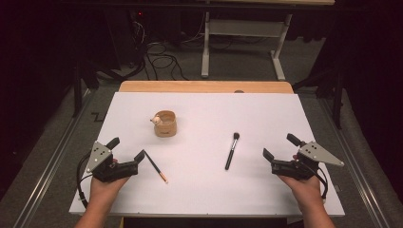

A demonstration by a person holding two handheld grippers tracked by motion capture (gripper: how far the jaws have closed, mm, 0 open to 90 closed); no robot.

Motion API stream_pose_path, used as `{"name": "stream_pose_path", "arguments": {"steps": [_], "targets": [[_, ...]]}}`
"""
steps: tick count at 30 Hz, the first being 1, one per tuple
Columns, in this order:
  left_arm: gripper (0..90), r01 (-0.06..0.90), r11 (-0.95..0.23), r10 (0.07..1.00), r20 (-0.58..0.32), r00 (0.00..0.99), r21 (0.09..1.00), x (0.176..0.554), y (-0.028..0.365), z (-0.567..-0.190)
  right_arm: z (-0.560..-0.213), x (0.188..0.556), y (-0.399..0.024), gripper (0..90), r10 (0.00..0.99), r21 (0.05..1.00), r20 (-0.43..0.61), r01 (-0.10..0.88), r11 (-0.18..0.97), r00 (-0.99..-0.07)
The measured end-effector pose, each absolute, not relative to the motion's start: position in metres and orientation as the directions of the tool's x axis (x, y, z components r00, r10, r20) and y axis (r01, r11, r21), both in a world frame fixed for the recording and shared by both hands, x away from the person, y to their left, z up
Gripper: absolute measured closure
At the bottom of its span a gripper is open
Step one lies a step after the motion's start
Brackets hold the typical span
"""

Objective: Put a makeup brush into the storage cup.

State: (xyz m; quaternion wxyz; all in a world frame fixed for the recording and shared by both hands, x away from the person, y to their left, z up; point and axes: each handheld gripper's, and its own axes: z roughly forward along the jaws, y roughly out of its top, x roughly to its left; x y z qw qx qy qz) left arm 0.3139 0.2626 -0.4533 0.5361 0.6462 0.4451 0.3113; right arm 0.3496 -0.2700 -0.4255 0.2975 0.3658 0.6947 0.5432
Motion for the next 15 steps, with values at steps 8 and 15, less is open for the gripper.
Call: {"name": "stream_pose_path", "arguments": {"steps": [8, 15], "targets": [[0.5, 0.237, -0.047, 0.905, -0.059, 0.422, 0.970, 0.3135, 0.2613, -0.4537, -0.4266, 0.3502, -0.2712, 0.5, 0.832, 0.974, -0.014, 0.182, 0.137, -0.555], [0.5, 0.234, -0.057, 0.905, -0.049, 0.423, 0.970, 0.3135, 0.2604, -0.4541, -0.4271, 0.3507, -0.2718, 0.5, 0.835, 0.974, -0.012, 0.182, 0.134, -0.550]]}}
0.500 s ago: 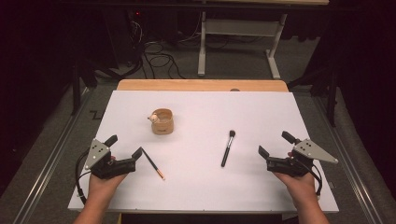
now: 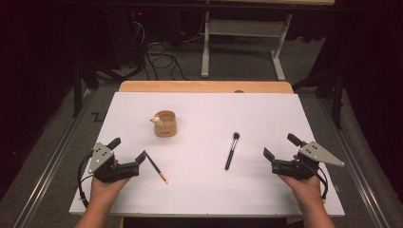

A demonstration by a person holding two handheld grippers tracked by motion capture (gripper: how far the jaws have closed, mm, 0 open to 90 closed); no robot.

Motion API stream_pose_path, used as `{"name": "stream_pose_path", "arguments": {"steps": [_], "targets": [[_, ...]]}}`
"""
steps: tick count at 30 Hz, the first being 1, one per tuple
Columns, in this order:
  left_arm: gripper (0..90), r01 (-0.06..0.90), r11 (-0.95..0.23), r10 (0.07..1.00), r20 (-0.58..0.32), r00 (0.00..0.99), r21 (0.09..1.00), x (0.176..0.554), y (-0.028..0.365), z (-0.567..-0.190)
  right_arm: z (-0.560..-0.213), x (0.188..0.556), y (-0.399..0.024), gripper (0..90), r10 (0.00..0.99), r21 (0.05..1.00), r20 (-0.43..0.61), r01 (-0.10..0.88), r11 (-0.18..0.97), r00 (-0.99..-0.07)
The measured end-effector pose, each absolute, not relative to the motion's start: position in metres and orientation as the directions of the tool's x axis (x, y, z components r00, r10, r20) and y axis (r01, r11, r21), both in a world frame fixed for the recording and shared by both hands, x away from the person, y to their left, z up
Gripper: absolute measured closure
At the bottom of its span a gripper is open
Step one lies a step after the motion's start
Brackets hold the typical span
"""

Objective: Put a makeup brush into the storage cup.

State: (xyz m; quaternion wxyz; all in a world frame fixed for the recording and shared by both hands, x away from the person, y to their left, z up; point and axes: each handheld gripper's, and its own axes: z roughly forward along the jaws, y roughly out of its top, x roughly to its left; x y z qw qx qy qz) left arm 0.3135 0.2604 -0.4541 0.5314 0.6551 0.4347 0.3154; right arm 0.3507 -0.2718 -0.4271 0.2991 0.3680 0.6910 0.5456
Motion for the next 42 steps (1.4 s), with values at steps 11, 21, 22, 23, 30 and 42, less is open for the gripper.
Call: {"name": "stream_pose_path", "arguments": {"steps": [11, 21, 22, 23, 30, 42], "targets": [[0.6, 0.237, -0.061, 0.904, -0.047, 0.425, 0.970, 0.3138, 0.2600, -0.4551, -0.4273, 0.3507, -0.2716, 0.4, 0.835, 0.975, -0.012, 0.179, 0.132, -0.550], [0.7, 0.265, -0.083, 0.910, -0.035, 0.413, 0.961, 0.3163, 0.2597, -0.4572, -0.4292, 0.3525, -0.2712, 0.5, 0.837, 0.973, -0.006, 0.188, 0.130, -0.547], [0.7, 0.271, -0.087, 0.910, -0.034, 0.413, 0.959, 0.3166, 0.2598, -0.4576, -0.4294, 0.3526, -0.2712, 0.5, 0.837, 0.973, -0.006, 0.190, 0.131, -0.548], [0.7, 0.276, -0.091, 0.911, -0.032, 0.412, 0.957, 0.3171, 0.2599, -0.4581, -0.4296, 0.3527, -0.2711, 0.5, 0.836, 0.973, -0.006, 0.191, 0.132, -0.548], [0.8, 0.305, -0.104, 0.915, -0.030, 0.403, 0.947, 0.3195, 0.2600, -0.4609, -0.4305, 0.3533, -0.2715, 0.5, 0.839, 0.972, -0.006, 0.193, 0.133, -0.545], [0.8, 0.339, -0.110, 0.915, -0.038, 0.402, 0.935, 0.3227, 0.2607, -0.4625, -0.4318, 0.3535, -0.2719, 1.4, 0.844, 0.969, -0.005, 0.205, 0.135, -0.536]]}}
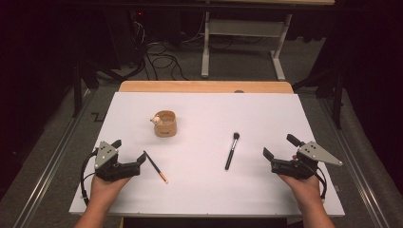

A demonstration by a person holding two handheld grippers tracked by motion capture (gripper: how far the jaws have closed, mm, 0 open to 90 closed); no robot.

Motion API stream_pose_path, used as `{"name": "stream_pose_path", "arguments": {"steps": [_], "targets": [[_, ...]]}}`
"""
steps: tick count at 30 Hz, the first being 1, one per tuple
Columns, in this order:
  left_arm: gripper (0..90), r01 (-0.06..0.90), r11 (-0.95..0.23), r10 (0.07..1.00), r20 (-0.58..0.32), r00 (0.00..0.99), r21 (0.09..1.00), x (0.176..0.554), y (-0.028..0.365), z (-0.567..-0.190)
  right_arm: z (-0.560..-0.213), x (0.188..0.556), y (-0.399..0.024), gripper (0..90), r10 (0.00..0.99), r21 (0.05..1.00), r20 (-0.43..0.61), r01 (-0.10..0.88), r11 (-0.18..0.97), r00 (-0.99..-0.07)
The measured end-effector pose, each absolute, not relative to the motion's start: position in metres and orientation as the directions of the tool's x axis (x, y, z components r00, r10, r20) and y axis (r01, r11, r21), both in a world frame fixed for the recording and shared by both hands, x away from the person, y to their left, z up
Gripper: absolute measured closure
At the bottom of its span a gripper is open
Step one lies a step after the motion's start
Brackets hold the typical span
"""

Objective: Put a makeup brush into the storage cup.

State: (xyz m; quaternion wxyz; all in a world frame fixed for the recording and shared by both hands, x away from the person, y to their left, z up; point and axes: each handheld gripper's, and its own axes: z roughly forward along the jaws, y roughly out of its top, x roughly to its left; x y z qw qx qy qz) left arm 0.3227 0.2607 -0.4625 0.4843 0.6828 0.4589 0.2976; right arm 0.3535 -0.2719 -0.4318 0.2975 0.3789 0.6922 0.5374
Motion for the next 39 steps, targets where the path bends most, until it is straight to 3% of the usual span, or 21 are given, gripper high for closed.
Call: {"name": "stream_pose_path", "arguments": {"steps": [12, 19, 32, 39], "targets": [[0.8, 0.383, -0.094, 0.925, -0.062, 0.376, 0.919, 0.328, 0.263, -0.463, -0.436, 0.356, -0.272, 1.4, 0.856, 0.966, -0.001, 0.222, 0.135, -0.517], [3.7, 0.462, -0.084, 0.933, -0.092, 0.347, 0.883, 0.332, 0.270, -0.466, -0.437, 0.359, -0.269, 1.4, 0.854, 0.962, -0.021, 0.224, 0.159, -0.519], [5.4, 0.537, -0.149, 0.943, -0.045, 0.331, 0.830, 0.338, 0.262, -0.465, -0.438, 0.355, -0.272, 1.4, 0.864, 0.959, -0.029, 0.228, 0.166, -0.503], [4.3, 0.585, -0.121, 0.949, -0.079, 0.305, 0.802, 0.346, 0.265, -0.469, -0.435, 0.366, -0.263, 1.4, 0.851, 0.953, -0.089, 0.204, 0.223, -0.517]]}}
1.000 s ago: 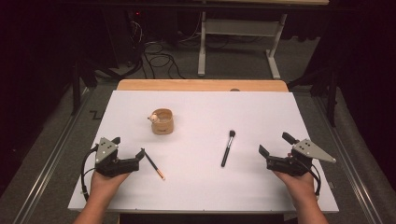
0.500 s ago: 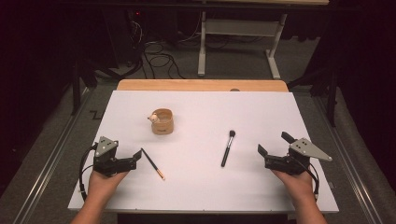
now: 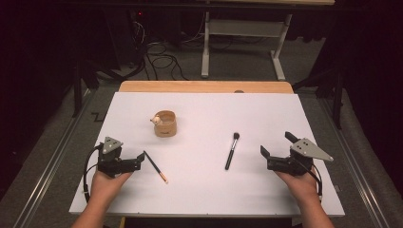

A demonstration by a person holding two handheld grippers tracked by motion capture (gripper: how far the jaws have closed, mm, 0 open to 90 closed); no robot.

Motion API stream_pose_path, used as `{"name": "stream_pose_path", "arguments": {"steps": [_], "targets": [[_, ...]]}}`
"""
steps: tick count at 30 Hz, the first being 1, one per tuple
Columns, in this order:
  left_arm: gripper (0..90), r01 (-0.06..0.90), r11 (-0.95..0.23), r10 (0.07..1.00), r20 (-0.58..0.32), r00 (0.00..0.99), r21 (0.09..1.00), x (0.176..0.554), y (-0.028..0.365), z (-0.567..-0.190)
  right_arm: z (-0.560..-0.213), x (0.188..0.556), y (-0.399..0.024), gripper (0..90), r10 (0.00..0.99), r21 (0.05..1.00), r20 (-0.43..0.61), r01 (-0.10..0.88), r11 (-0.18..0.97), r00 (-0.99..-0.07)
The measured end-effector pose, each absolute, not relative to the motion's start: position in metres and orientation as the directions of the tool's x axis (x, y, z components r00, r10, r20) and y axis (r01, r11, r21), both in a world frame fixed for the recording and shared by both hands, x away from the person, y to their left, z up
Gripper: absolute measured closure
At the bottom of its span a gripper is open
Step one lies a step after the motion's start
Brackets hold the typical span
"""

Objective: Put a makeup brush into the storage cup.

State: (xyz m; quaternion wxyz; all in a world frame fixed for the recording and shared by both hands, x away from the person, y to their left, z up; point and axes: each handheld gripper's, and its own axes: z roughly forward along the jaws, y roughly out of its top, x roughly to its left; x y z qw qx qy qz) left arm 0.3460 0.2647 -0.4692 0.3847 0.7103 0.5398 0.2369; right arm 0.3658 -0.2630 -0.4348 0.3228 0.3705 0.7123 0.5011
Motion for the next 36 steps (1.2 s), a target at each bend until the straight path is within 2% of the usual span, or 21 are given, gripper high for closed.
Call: {"name": "stream_pose_path", "arguments": {"steps": [9, 12, 17, 21, 24, 32, 36], "targets": [[5.2, 0.654, -0.110, 0.959, -0.094, 0.269, 0.749, 0.353, 0.259, -0.476, -0.437, 0.372, -0.258, 1.4, 0.839, 0.942, -0.080, 0.235, 0.240, -0.538], [5.1, 0.677, -0.097, 0.963, -0.103, 0.249, 0.729, 0.355, 0.257, -0.476, -0.439, 0.369, -0.256, 1.3, 0.834, 0.940, -0.032, 0.266, 0.211, -0.550], [5.2, 0.702, -0.099, 0.968, -0.095, 0.232, 0.705, 0.354, 0.255, -0.471, -0.439, 0.362, -0.256, 1.2, 0.822, 0.945, -0.033, 0.249, 0.210, -0.569], [5.5, 0.711, -0.122, 0.963, -0.090, 0.254, 0.693, 0.354, 0.253, -0.464, -0.437, 0.363, -0.262, 1.2, 0.835, 0.951, -0.011, 0.252, 0.178, -0.550], [5.6, 0.718, -0.100, 0.951, -0.147, 0.273, 0.689, 0.358, 0.254, -0.454, -0.438, 0.364, -0.263, 1.2, 0.846, 0.949, -0.004, 0.264, 0.171, -0.533], [9.8, 0.748, -0.169, 0.945, -0.111, 0.308, 0.642, 0.369, 0.250, -0.441, -0.435, 0.362, -0.257, 1.2, 0.850, 0.949, -0.024, 0.255, 0.185, -0.526], [11.4, 0.775, -0.187, 0.953, -0.080, 0.292, 0.604, 0.371, 0.253, -0.438, -0.438, 0.362, -0.259, 1.2, 0.847, 0.946, -0.006, 0.270, 0.177, -0.532]]}}
